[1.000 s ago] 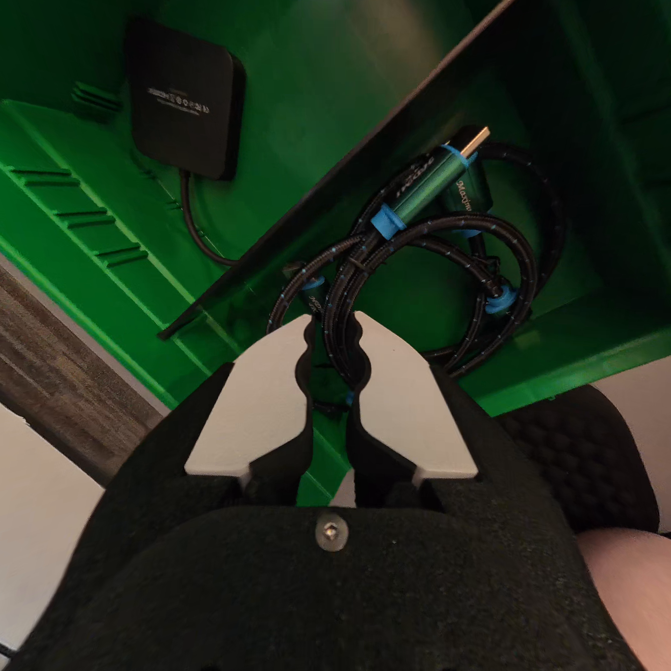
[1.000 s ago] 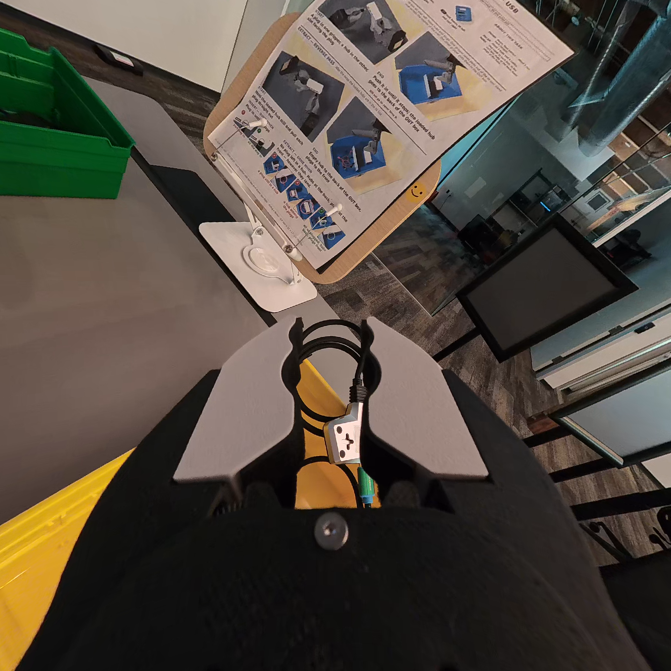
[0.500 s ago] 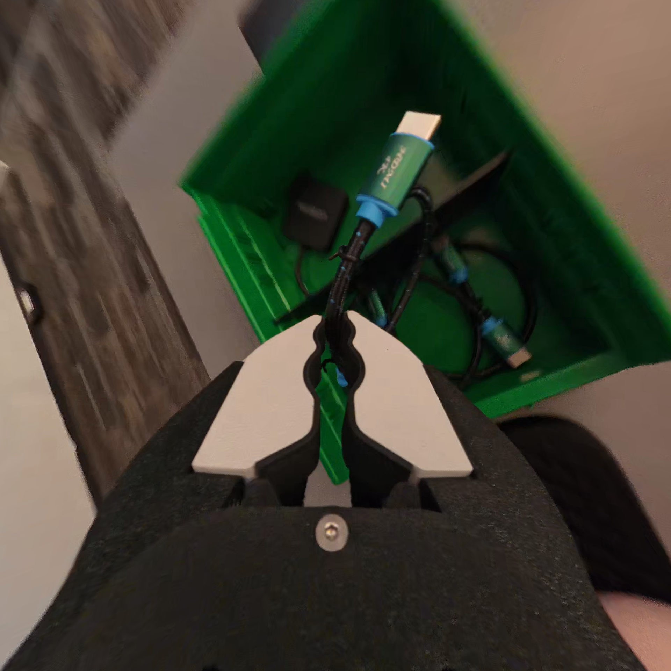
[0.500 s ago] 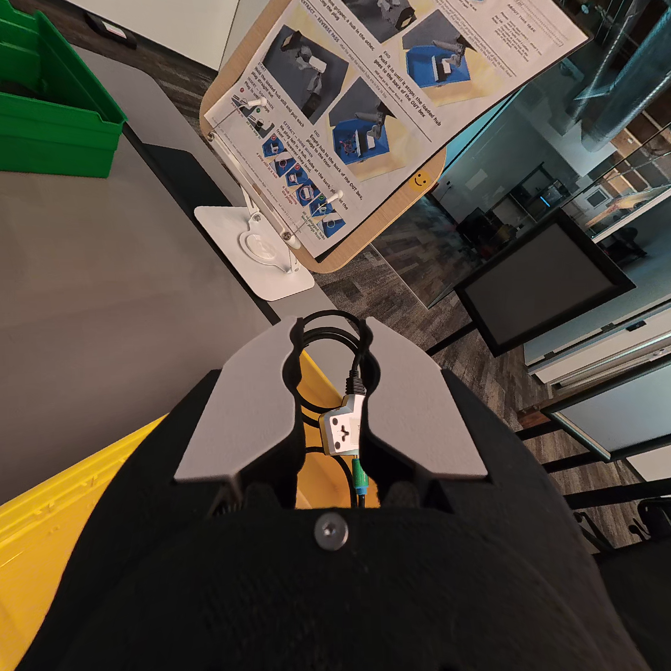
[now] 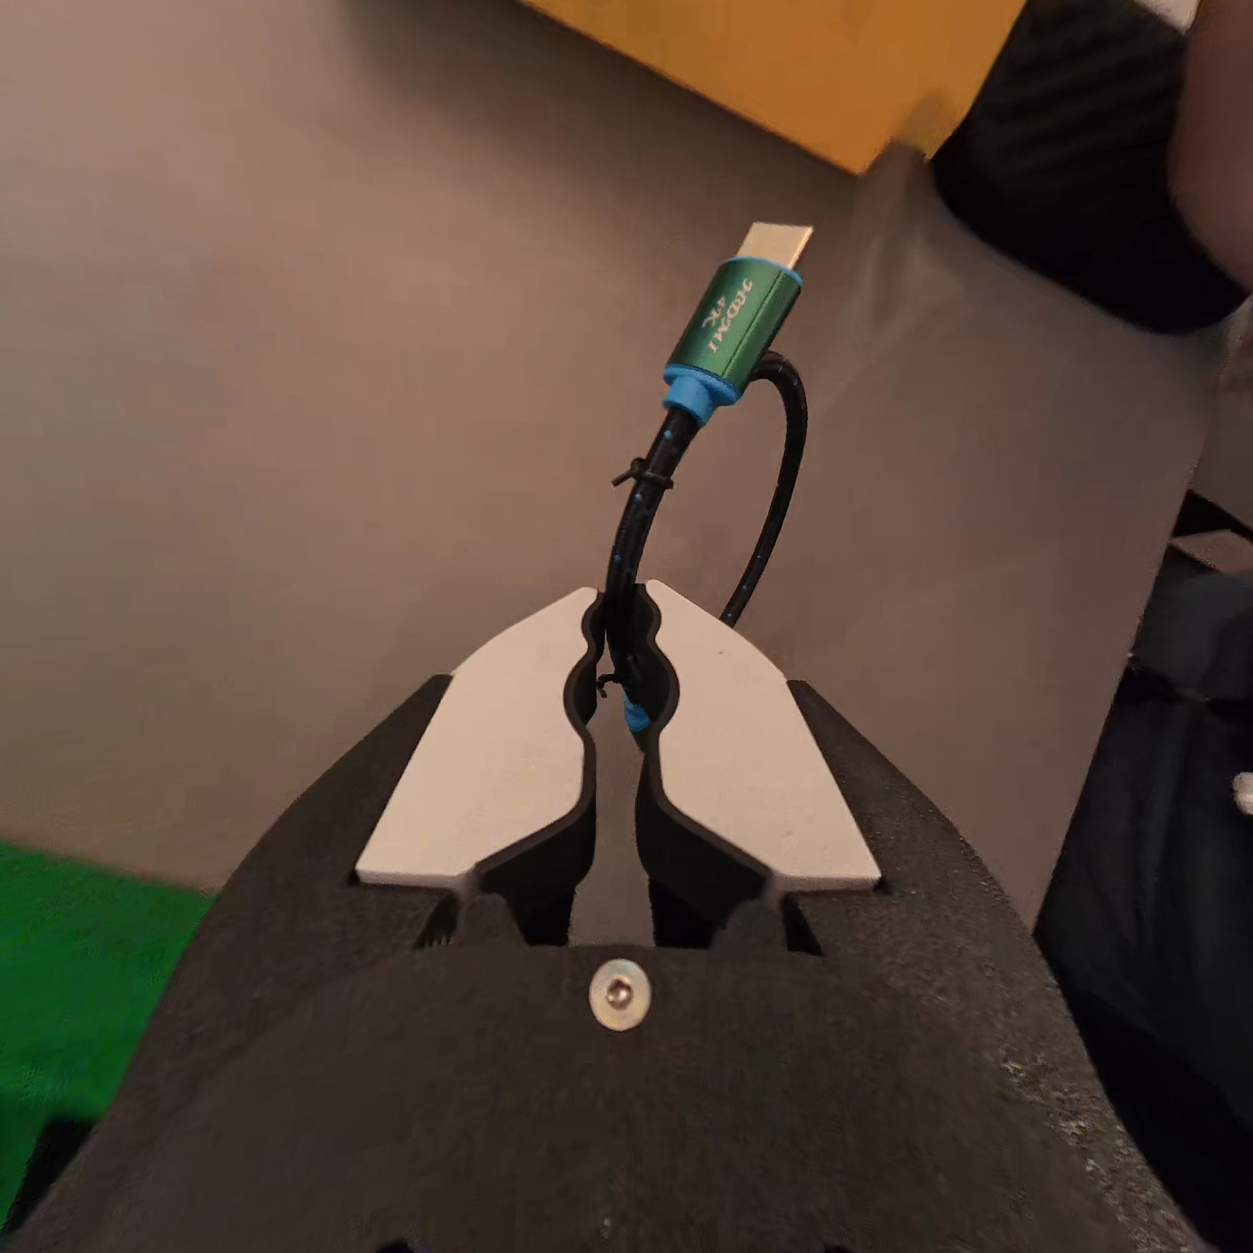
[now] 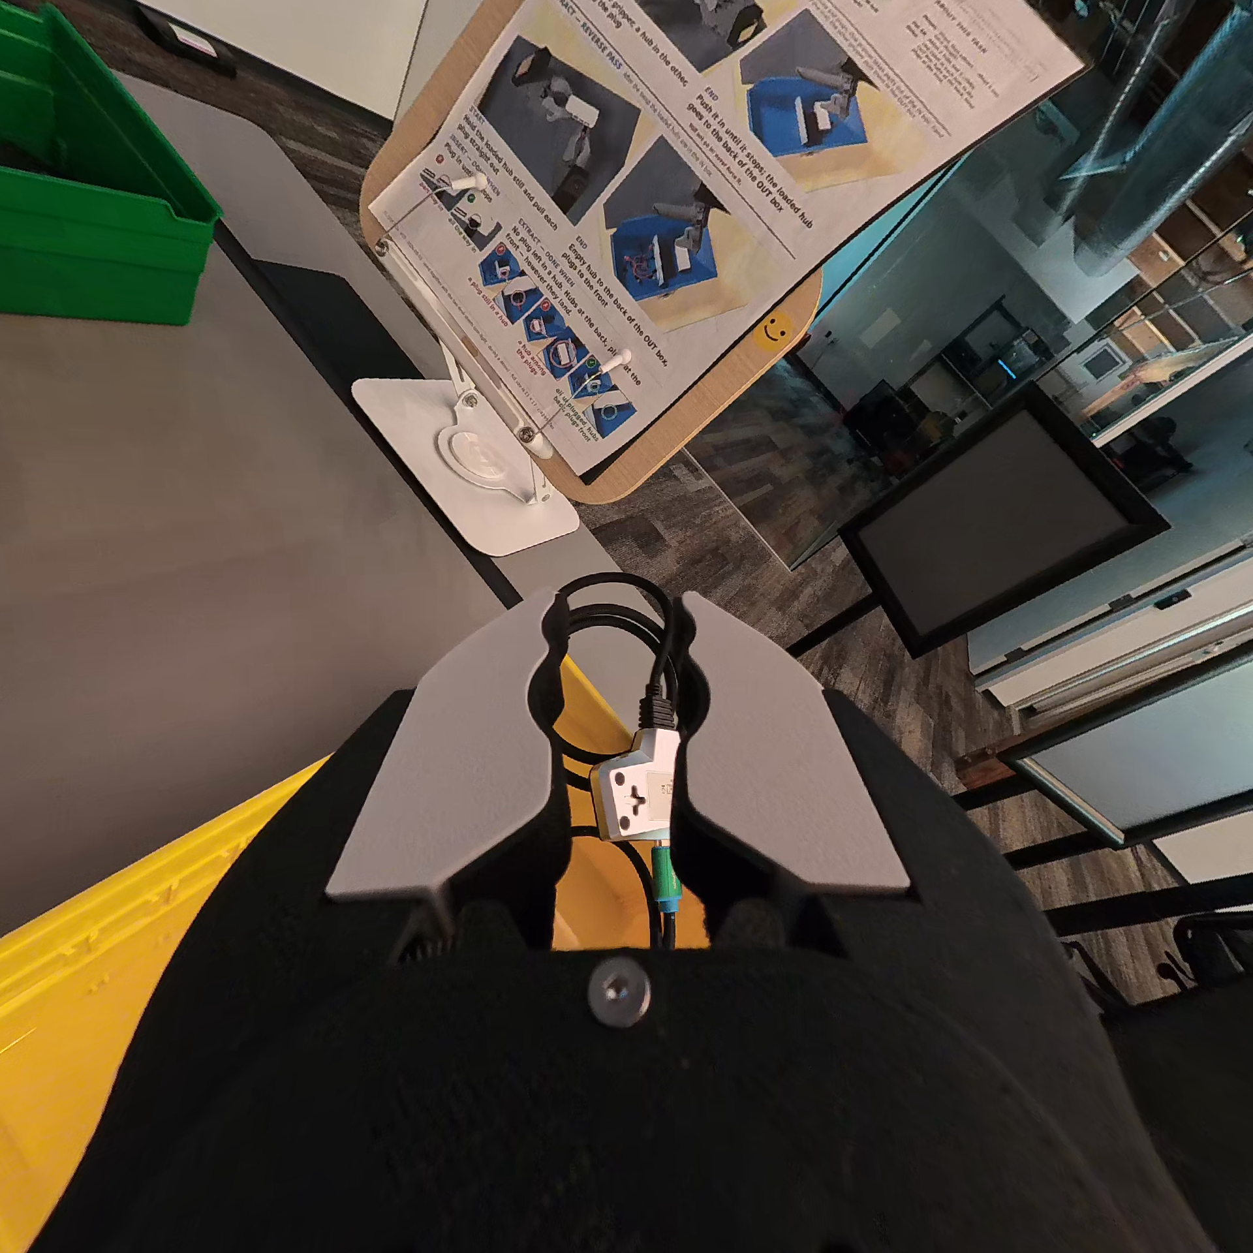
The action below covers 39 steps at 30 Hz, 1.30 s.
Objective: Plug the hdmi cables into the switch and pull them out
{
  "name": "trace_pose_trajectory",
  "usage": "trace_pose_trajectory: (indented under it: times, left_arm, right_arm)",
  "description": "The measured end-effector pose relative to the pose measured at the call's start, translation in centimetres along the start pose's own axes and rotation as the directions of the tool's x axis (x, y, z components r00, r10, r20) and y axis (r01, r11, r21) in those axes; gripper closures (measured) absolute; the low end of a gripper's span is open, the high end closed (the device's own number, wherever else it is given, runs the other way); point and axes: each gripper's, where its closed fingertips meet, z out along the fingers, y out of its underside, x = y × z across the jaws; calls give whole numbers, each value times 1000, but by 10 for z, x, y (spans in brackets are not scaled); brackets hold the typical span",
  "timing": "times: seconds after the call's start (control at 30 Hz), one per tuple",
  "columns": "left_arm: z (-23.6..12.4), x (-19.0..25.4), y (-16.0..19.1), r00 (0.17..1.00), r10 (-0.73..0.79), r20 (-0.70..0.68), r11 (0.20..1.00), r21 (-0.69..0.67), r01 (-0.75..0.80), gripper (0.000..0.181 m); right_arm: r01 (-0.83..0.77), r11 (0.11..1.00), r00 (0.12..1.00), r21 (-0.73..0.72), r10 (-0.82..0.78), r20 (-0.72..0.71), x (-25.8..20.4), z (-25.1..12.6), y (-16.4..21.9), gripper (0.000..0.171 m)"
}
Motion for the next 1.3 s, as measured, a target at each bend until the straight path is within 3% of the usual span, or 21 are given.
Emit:
trace_pose_trajectory:
  times: [0.2,0.4,0.5,0.63,0.7,0.77,0.87,0.97,1.1,1.3]
  left_arm:
    - [63,-5,-16,1000,8,29,998,63,-10,173]
    - [74,-37,-18,968,51,246,994,81,-74,160]
    - [25,-55,-37,932,31,360,970,214,-116,161]
    - [-92,-98,-27,880,-72,470,926,360,-117,151]
    - [-134,-130,1,825,-23,565,924,327,-198,151]
    - [-155,-174,38,750,61,659,954,183,-239,155]
    - [-150,-227,106,785,-101,611,992,0,128,147]
    - [-136,-245,140,768,-327,551,909,-38,414,146]
    - [-125,-257,172,708,-365,605,829,-134,542,131]
    - [-110,-268,185,594,-498,631,725,-72,685,128]
  right_arm:
    - [8,1000,1000,-19,-8,10,-2,5,4,141]
    - [25,999,1000,-37,-25,0,-1,4,8,141]
    - [19,999,1000,-25,-19,-1,0,2,7,141]
    - [18,1000,1000,-18,-19,-2,1,0,7,141]
    - [14,1000,1000,-17,-14,-3,3,0,9,141]
    - [8,1000,1000,-16,-8,-3,5,1,10,141]
    - [-3,1000,1000,-19,3,2,4,4,13,141]
    - [5,998,1000,-60,-5,-6,5,7,22,141]
    - [6,995,1000,-95,-7,-13,8,11,30,141]
    - [15,993,1000,-116,-16,-9,6,14,35,141]
